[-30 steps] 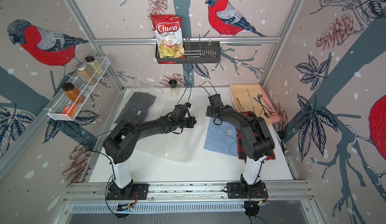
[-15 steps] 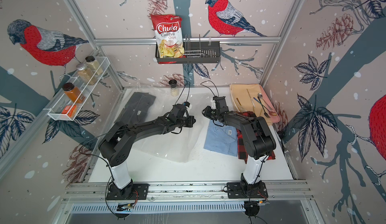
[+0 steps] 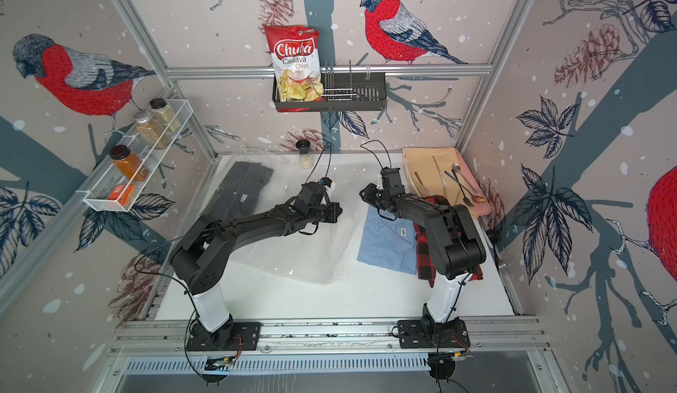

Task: Place the folded shirt into the vacuum bag
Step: Adjust the vacuum bag at the center of the board.

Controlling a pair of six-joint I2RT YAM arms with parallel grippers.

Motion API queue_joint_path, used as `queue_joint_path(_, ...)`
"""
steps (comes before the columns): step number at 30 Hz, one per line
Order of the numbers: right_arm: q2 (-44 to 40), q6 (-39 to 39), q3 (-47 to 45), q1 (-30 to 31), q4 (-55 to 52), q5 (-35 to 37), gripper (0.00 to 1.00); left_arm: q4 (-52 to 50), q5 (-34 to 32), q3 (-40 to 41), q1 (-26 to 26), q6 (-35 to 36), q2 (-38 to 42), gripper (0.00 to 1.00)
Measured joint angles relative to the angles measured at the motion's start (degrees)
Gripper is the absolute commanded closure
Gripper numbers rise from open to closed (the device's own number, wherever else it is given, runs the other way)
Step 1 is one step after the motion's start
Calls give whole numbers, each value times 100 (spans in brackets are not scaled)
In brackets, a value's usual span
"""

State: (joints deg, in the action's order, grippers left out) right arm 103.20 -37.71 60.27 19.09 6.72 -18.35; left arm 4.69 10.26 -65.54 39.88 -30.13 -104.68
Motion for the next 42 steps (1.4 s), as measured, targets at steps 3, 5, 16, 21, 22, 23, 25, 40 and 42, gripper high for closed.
queue_joint_path(3,-428,11,-258,-9,33,175,70,-7,-2,-2,0,0,-4,100)
queue_joint_path(5,-612,15,-387,0,140,151,72,-9,-2,-7,0,0,-11,100)
queue_joint_path(16,153,-326,-254,118,1320,-1150,86,-76,-26,-17,0,0,9,100)
queue_joint_path(21,627,-444,109,92,1349,-1163,89,-103,-55,-17,0,0,68,100)
queue_joint_path(22,710,-444,177,72,1294,-1132,89,-109,-90,-17,0,0,81,100)
queue_joint_path(23,796,-444,243,46,1246,-1056,89,-114,-136,-17,0,2,96,100)
queue_joint_path(25,977,-444,369,-11,1147,-855,89,-120,-142,-20,0,2,131,100)
queue_joint_path(40,1388,-306,730,-116,343,-380,88,-361,-424,-332,37,85,-57,100)
queue_joint_path(42,1187,-258,708,-109,240,-284,85,-389,-426,-424,79,118,-192,100)
